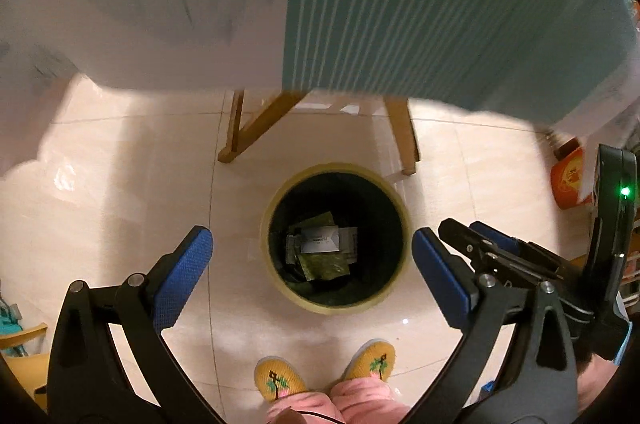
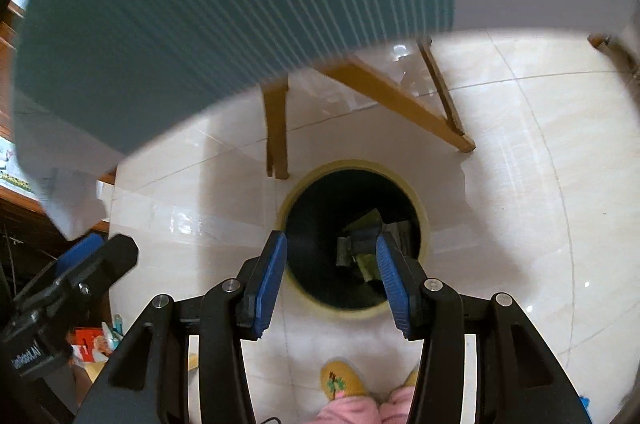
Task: Collect trash
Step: 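Raise both tools back over the table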
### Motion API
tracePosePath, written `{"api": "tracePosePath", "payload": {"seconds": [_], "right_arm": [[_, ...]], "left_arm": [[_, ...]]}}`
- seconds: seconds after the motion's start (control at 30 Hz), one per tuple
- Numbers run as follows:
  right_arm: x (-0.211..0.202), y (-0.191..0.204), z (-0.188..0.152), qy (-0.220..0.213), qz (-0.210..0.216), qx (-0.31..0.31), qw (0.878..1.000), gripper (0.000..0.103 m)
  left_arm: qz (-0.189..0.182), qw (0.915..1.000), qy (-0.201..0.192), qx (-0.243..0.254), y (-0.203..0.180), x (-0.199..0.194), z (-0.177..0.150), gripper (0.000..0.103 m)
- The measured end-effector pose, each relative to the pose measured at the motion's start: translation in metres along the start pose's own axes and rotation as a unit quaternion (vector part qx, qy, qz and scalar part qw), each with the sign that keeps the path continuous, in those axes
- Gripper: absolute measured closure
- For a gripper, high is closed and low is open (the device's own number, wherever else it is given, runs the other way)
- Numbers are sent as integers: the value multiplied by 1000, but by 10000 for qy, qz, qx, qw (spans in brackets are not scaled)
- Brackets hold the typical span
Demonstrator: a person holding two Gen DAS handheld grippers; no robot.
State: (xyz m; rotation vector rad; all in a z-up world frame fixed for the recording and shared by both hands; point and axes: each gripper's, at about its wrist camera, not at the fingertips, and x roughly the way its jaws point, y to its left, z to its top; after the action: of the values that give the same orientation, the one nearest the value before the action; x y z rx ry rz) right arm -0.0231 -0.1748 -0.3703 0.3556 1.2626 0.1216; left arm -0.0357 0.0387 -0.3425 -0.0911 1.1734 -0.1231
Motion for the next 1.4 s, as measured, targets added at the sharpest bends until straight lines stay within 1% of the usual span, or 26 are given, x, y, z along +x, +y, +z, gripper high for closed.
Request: {"api": "tracePosePath", "payload": {"seconds": [0.23, 0.27, 0.33, 0.37, 0.47, 0.53, 0.67, 0.73, 0.8, 0.93, 1.03, 1.1, 1.23, 1.4], "right_arm": [[-110, 45, 11, -218, 9, -98, 9997, 56], [-132, 55, 14, -292, 6, -133, 9995, 56], [-160, 66, 17, -416, -4, -173, 9990, 55], [-180, 76, 19, -530, 6, -201, 9984, 55], [-218, 94, 25, -804, 46, -235, 9965, 51], [-246, 108, 27, -1052, 75, -257, 9941, 51], [-292, 127, 38, -1440, 107, -294, 9891, 50], [-308, 137, 42, -1584, 97, -345, 9867, 49], [-324, 145, 45, -1730, 96, -387, 9841, 49], [-341, 154, 53, -1876, 133, -333, 9816, 46], [-338, 154, 63, -1883, 155, -320, 9815, 44], [-336, 152, 76, -1846, 196, -303, 9822, 44], [-324, 144, 106, -1762, 315, -233, 9836, 43], [-298, 124, 167, -1592, 504, -119, 9859, 41]], "left_arm": [[-30, 9991, -333, 255, -10, -119, 32, 4], [-38, 9989, -379, 275, -12, -135, 36, 4], [-116, 9984, -461, 314, -12, -171, 45, 4], [-169, 9981, -492, 327, -11, -187, 49, 4], [-266, 9968, -631, 423, -11, -238, 61, 4], [-283, 9960, -688, 496, -10, -267, 70, 4], [-387, 9936, -909, 540, -9, -309, 85, 4], [-440, 9923, -1013, 565, -11, -331, 92, 4], [-490, 9906, -1113, 628, -10, -344, 99, 4], [-488, 9870, -1374, 676, -10, -374, 114, 4], [-499, 9847, -1523, 688, -12, -385, 130, 4], [-476, 9841, -1567, 689, -13, -386, 140, 4], [-469, 9832, -1645, 630, -17, -381, 164, 4], [-434, 9862, -1527, 475, -24, -352, 204, 4]]}}
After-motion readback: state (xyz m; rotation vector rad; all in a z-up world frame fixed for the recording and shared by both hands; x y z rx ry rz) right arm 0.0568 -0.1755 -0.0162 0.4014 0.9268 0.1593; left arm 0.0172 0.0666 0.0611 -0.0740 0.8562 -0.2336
